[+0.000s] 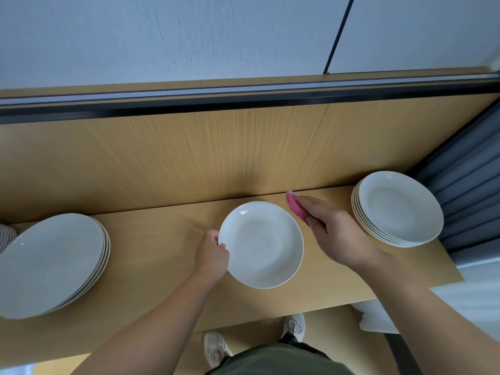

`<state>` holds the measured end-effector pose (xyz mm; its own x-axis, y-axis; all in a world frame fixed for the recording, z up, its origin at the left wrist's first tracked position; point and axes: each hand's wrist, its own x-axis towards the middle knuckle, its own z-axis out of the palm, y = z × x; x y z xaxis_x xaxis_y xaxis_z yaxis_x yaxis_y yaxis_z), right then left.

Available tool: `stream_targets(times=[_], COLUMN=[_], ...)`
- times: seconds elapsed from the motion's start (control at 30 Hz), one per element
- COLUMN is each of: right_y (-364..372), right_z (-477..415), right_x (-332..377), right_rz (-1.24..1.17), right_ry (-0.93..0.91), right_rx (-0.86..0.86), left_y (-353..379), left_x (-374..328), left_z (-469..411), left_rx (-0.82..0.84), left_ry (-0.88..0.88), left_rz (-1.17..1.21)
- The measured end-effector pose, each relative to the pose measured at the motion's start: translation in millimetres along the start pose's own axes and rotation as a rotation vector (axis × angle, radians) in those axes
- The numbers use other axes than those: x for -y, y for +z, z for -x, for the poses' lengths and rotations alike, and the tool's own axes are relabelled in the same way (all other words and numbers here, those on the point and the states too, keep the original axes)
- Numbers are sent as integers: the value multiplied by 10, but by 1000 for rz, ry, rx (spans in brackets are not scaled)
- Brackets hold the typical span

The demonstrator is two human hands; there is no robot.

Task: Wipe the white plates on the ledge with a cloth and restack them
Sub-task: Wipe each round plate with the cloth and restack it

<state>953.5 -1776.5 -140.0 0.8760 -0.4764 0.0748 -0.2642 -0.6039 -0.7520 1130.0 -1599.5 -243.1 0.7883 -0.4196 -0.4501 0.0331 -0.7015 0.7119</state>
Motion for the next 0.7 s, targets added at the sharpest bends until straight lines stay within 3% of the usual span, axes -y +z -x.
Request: stream_targets(times=[0.27, 0.53, 0.7], right_y=[119, 537, 887], right_z=[-82, -393, -593], right_x=[-79, -211, -280], right_rz=[26, 60, 123], right_ry=[-2, -25, -19], right_rx=[26, 132, 183], left_y=[-38, -289, -352], left_x=[24, 95, 181], left_z=[4, 40, 108], left_rx=[34, 219, 314], left_ry=[43, 297, 342], left_rz=[-10, -436, -498])
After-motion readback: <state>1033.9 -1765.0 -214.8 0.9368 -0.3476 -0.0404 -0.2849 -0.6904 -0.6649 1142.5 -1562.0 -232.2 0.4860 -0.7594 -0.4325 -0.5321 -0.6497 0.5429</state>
